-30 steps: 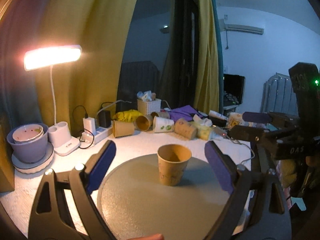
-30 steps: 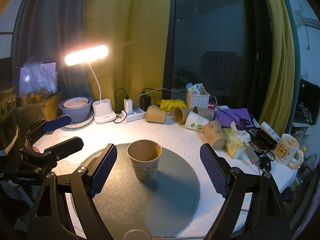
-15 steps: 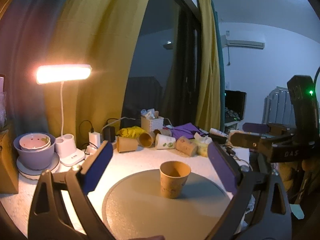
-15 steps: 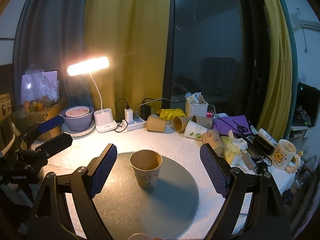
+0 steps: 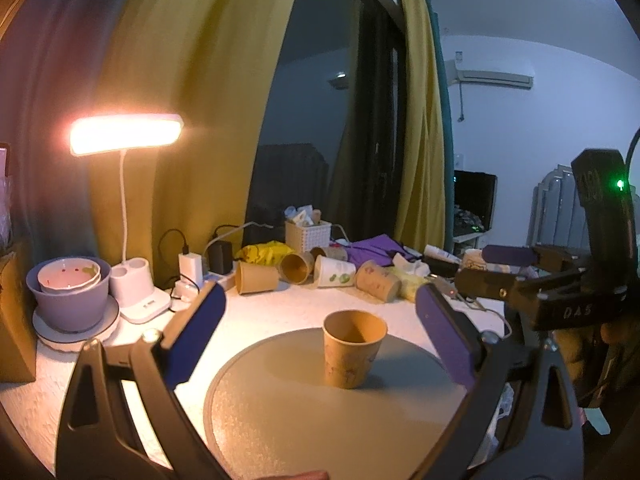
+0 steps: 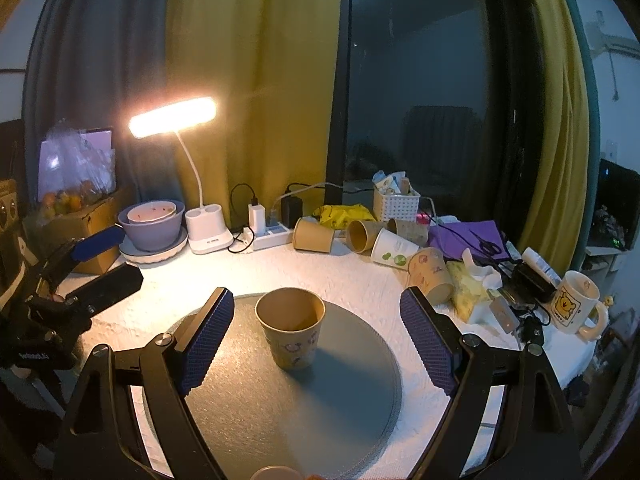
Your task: Flip cup upright
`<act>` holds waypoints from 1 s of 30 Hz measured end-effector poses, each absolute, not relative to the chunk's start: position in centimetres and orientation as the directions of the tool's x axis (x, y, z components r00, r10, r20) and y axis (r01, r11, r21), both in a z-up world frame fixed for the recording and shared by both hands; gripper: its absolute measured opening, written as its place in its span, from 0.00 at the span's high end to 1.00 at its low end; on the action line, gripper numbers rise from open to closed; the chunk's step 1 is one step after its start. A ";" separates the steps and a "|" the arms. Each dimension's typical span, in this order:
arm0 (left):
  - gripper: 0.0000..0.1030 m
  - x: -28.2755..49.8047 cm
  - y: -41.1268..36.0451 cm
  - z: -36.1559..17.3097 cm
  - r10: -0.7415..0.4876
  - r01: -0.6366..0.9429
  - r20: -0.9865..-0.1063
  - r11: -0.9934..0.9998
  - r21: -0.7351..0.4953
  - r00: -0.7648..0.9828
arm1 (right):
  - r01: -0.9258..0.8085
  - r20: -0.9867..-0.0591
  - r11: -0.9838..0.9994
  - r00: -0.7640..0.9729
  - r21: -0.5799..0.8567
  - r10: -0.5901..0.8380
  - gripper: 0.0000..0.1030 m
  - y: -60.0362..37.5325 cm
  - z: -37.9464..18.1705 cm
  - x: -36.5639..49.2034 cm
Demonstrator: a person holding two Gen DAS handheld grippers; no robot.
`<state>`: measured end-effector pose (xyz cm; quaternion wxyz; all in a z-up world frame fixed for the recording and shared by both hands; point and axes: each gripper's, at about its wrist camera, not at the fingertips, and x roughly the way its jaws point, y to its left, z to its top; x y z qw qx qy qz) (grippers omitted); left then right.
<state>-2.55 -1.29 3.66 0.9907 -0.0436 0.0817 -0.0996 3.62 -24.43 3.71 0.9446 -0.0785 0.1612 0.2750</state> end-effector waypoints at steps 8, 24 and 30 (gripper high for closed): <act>0.06 -2.4 -1.4 3.4 -0.200 0.186 -0.157 0.978 -0.098 0.967 | -0.546 -0.362 0.836 0.791 -0.054 0.493 0.15 -24.2 3.1 4.1; 0.06 -2.4 -1.4 3.5 -0.199 0.185 -0.159 0.978 -0.098 0.967 | -0.543 -0.370 0.838 0.789 -0.049 0.490 0.15 -24.7 2.8 4.4; 0.06 -2.3 -1.4 3.3 -0.201 0.187 -0.161 0.978 -0.097 0.966 | -0.536 -0.381 0.843 0.788 -0.040 0.483 0.15 -24.8 2.4 4.7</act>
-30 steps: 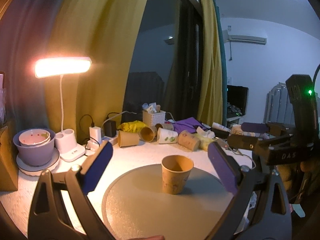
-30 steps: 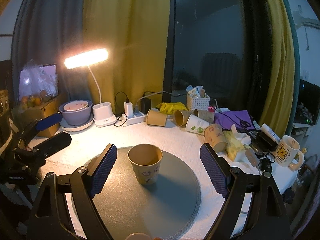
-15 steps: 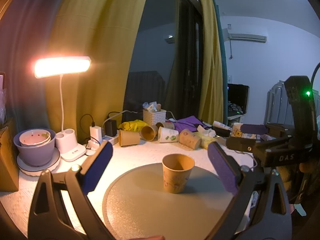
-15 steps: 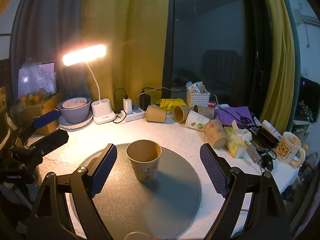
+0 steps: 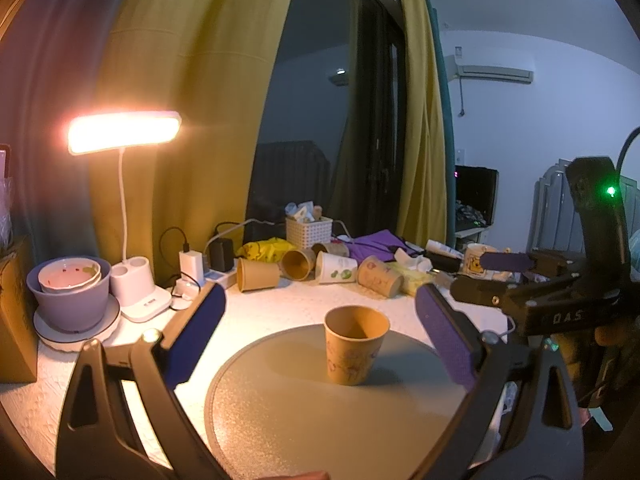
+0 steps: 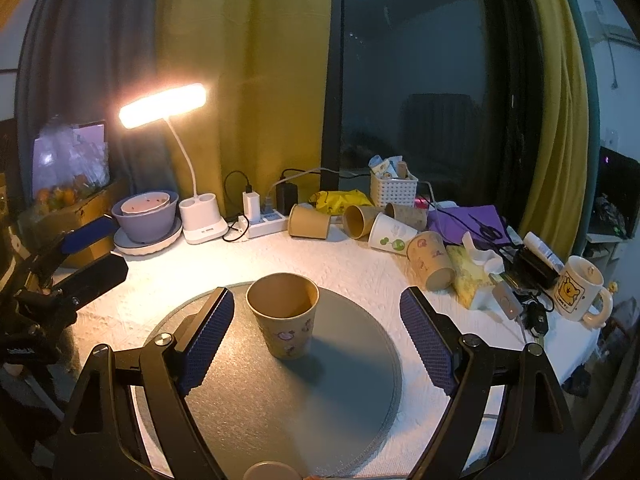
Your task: Flip cup upright
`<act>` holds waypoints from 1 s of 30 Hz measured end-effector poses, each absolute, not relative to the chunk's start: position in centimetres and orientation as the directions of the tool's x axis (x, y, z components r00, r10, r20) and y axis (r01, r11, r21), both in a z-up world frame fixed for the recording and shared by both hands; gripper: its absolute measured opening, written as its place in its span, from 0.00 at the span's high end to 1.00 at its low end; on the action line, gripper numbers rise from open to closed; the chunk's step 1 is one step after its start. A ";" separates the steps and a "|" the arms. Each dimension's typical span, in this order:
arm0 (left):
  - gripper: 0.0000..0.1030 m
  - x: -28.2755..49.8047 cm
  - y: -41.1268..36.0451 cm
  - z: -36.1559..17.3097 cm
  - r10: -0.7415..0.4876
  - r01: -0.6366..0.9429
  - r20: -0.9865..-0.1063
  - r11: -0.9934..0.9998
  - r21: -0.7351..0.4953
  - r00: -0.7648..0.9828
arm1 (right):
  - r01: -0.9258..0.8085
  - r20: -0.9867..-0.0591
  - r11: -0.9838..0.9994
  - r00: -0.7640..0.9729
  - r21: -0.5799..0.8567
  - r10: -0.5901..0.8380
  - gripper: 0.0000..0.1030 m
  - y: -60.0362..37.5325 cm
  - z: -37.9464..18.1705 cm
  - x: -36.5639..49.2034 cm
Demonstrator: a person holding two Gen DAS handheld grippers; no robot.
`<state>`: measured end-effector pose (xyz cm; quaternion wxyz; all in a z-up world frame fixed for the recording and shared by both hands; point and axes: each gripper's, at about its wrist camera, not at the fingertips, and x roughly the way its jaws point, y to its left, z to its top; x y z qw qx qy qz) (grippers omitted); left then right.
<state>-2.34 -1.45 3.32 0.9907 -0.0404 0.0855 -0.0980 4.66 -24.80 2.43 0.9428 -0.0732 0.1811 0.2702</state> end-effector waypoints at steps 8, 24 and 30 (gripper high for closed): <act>0.06 -2.2 -1.4 3.1 -0.201 0.187 -0.165 0.978 -0.097 0.966 | -0.535 -0.387 0.845 0.785 -0.031 0.483 0.15 -24.8 2.3 4.9; 0.06 -2.2 -1.4 3.1 -0.206 0.192 -0.166 0.977 -0.095 0.965 | -0.535 -0.389 0.845 0.784 -0.028 0.484 0.15 -24.8 2.1 4.8; 0.06 -2.2 -1.4 3.1 -0.206 0.192 -0.166 0.977 -0.095 0.964 | -0.534 -0.390 0.845 0.784 -0.028 0.483 0.15 -24.8 2.0 4.8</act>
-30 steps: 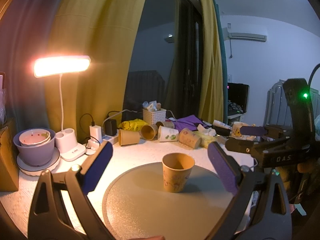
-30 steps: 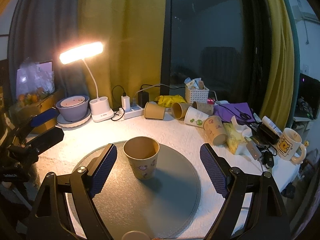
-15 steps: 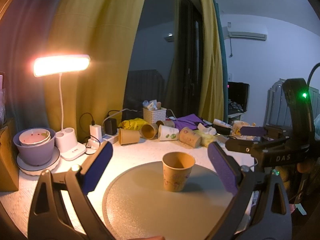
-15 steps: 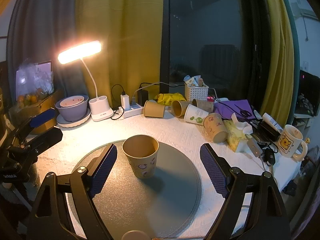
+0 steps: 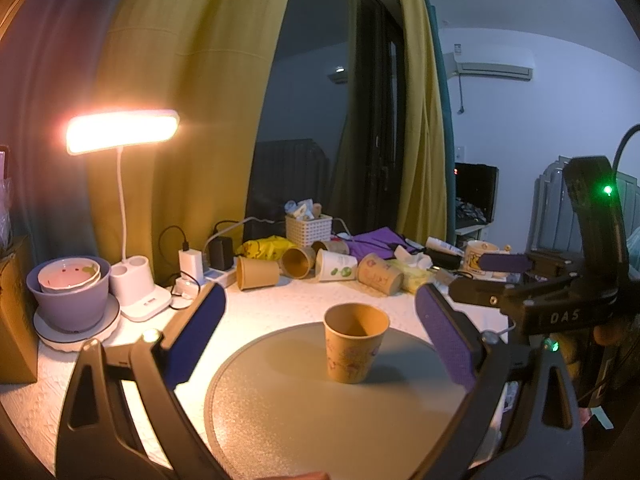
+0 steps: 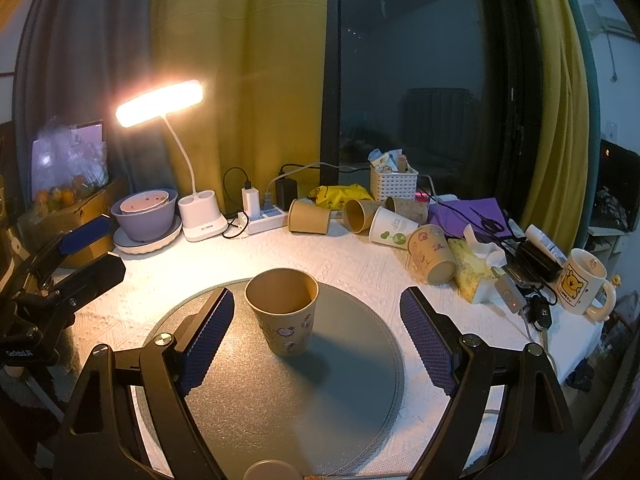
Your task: Flip cup upright
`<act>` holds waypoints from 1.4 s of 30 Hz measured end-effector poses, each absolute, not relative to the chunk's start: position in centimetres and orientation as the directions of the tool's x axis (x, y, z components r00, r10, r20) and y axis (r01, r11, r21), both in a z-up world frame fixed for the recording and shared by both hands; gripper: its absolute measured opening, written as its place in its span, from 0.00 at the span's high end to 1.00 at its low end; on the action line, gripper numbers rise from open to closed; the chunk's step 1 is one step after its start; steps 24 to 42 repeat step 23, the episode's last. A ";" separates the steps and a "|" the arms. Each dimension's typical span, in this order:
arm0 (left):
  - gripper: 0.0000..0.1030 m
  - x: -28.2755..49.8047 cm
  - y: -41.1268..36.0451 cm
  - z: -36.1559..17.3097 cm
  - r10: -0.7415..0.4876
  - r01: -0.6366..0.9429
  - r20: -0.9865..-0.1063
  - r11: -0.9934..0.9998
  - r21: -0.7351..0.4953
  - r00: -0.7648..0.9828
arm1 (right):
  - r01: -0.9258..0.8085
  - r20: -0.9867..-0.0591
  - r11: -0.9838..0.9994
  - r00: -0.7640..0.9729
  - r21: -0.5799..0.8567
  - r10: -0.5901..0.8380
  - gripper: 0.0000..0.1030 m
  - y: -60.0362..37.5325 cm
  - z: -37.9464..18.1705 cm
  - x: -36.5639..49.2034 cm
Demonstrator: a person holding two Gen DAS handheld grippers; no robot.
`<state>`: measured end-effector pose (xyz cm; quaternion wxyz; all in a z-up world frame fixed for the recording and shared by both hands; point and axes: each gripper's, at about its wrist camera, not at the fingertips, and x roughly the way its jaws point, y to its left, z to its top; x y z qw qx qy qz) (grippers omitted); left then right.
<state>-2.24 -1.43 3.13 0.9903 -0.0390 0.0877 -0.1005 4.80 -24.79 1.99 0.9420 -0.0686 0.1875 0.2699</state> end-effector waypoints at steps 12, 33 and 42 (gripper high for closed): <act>0.06 -2.2 -1.4 3.1 -0.206 0.193 -0.166 0.977 -0.093 0.964 | -0.534 -0.391 0.845 0.784 -0.028 0.482 0.15 -24.8 2.0 4.8; 0.06 -2.1 -1.7 2.7 -0.219 0.207 -0.168 0.974 -0.088 0.961 | -0.531 -0.386 0.847 0.789 -0.033 0.479 0.15 -24.9 2.1 5.0; 0.06 -2.1 -1.7 2.7 -0.219 0.207 -0.168 0.974 -0.088 0.961 | -0.531 -0.386 0.847 0.789 -0.033 0.479 0.15 -24.9 2.1 5.0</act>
